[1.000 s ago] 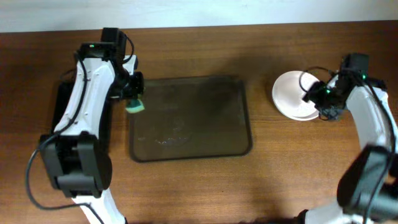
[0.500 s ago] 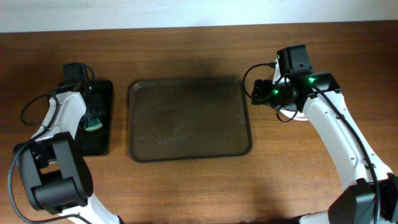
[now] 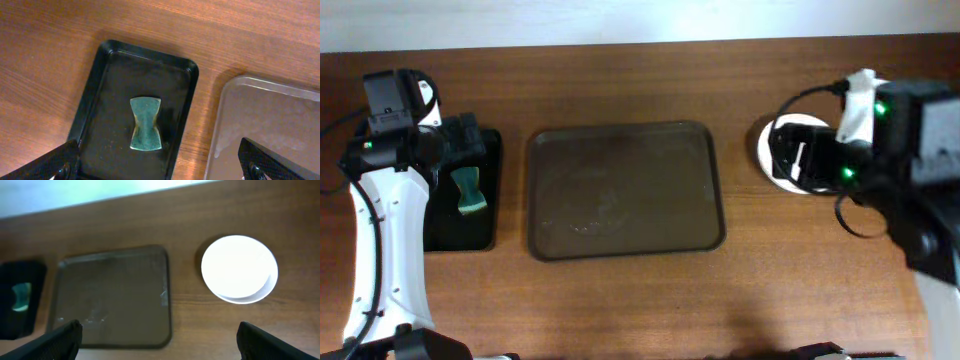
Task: Clean dirty plates on tray and stack at the side
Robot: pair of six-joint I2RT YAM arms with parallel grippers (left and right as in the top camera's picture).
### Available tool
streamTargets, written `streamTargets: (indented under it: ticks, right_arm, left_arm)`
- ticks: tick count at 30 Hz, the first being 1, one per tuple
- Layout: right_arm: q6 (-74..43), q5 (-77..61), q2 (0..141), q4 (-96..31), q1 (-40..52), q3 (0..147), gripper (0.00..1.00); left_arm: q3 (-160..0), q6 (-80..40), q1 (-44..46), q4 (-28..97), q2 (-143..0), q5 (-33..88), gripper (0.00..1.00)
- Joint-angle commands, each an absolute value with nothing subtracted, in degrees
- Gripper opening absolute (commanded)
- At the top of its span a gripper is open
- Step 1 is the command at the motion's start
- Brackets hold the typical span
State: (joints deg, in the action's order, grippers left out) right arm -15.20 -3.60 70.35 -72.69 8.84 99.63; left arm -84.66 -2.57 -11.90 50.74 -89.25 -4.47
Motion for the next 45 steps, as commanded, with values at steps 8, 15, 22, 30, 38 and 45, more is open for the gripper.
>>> streamTargets:
  ticks: [8, 15, 22, 30, 38, 45]
  right_arm:
    - [0.21, -0.97, 58.04, -51.42, 9.69, 78.56, 0.98]
    - [0.64, -7.77, 13.91, -20.97, 2.85, 27.81, 0.98]
    - [0.64, -8.34, 0.19, 3.31, 2.94, 1.43, 0.98]
    - [0.62, -7.29, 1.80, -3.86, 2.96, 0.32, 0.98]
    - [0.62, -7.29, 1.80, -3.86, 2.96, 0.32, 0.98]
    - [0.62, -7.29, 1.83, -3.86, 2.96, 0.32, 0.98]
  left_arm:
    - [-84.79, -2.09, -11.77, 50.68, -89.45, -3.66, 0.99]
    - [-84.79, -2.09, -11.77, 50.68, -89.45, -3.66, 0.99]
    - [-84.79, -2.09, -11.77, 50.68, -89.45, -3.66, 0.99]
    - [-84.79, -2.09, -11.77, 50.68, -89.45, -3.66, 0.99]
    - [-84.75, -2.09, -11.79, 50.68, -89.45, -3.66, 0.99]
    - [-66.85, -2.07, -8.97, 37.98, -69.38, -4.69, 0.99]
